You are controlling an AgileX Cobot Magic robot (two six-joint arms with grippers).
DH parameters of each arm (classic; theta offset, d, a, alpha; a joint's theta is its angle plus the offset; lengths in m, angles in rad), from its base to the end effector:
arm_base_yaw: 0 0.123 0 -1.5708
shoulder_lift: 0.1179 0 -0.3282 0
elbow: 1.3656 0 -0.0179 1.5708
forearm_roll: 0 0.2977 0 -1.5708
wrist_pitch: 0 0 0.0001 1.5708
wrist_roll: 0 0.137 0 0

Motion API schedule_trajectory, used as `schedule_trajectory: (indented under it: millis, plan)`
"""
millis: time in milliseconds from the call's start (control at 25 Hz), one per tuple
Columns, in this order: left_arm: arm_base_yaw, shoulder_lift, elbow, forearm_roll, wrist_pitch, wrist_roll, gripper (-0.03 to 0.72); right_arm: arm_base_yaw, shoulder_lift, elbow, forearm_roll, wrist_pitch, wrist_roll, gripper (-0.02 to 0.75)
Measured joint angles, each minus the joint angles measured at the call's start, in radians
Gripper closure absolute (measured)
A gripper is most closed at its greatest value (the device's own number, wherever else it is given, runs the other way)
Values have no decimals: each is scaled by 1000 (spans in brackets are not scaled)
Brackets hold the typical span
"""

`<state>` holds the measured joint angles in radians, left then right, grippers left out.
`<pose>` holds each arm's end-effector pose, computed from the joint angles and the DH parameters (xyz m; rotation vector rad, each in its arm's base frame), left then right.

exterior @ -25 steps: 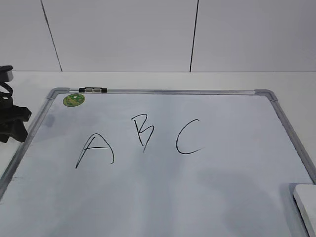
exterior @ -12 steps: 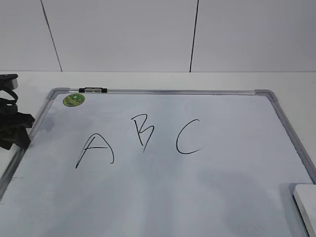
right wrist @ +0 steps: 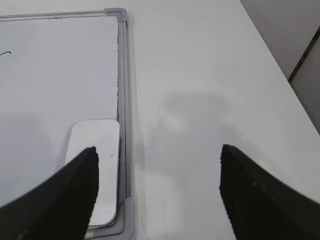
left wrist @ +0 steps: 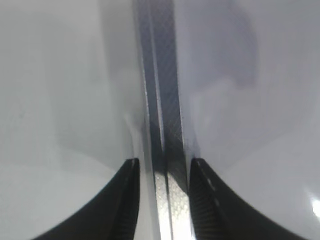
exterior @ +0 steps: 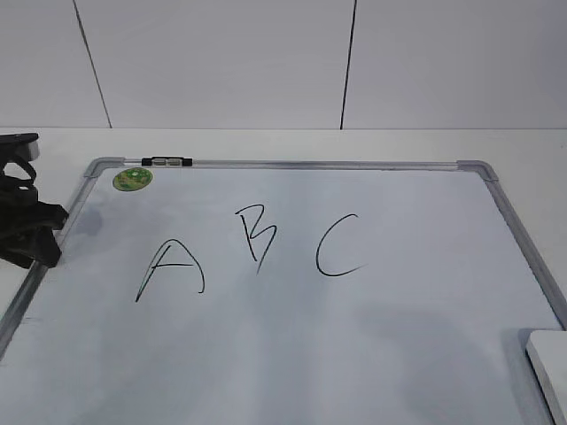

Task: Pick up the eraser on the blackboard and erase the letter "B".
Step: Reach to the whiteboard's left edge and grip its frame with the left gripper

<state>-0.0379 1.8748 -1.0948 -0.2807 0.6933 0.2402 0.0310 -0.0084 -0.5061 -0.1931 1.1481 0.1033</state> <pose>0.4010 -0.0395 0.1140 0.1144 2.9254 -0.2636 0.0255 -0.0232 0.2728 0.0970 2.1023 -0.1530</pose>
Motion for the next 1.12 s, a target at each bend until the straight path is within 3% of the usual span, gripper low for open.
schedule_trajectory:
  millis: [200,1120]
  plan:
    - [-2,0,-2,9,0,0,456,0,0,0,0,0,0,144]
    - [-2,0,-2,-30,35,0,460,0,0,0,0,0,0,144]
